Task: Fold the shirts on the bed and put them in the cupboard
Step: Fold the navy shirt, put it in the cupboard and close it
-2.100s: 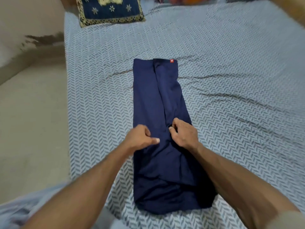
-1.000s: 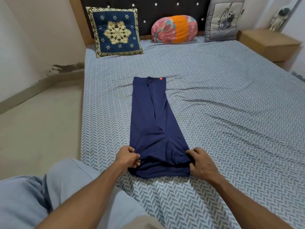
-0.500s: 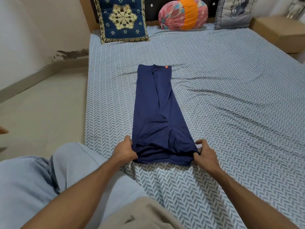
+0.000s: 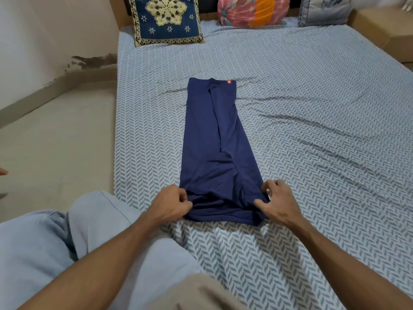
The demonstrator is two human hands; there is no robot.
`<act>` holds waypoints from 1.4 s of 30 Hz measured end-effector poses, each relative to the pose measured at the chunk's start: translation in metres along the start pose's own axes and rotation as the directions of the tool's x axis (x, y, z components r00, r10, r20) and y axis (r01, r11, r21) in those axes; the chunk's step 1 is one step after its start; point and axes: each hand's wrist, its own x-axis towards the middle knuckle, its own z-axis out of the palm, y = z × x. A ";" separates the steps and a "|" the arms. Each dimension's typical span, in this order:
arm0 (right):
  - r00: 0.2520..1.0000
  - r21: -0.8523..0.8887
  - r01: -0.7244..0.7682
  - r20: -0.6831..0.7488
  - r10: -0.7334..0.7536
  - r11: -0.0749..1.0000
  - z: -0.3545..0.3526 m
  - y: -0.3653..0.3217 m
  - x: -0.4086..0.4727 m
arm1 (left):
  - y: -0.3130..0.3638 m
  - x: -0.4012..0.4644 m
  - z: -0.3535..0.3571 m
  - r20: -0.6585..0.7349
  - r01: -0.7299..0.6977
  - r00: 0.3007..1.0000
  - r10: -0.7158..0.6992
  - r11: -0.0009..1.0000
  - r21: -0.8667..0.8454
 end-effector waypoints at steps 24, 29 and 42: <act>0.924 0.311 0.016 -0.368 0.104 0.950 -0.003 -0.068 0.458 | 0.011 0.425 -0.108 -0.406 0.049 0.902 -0.150 0.968 -0.247; 0.929 0.321 0.016 -0.355 0.104 0.947 -0.014 -0.074 0.510 | 0.009 0.486 -0.136 -0.358 0.013 0.915 -0.185 0.901 -0.434; 0.910 0.421 0.078 -0.401 0.107 0.904 -0.020 -0.076 0.540 | 0.012 0.530 -0.145 -0.342 0.031 0.916 -0.209 0.888 -0.459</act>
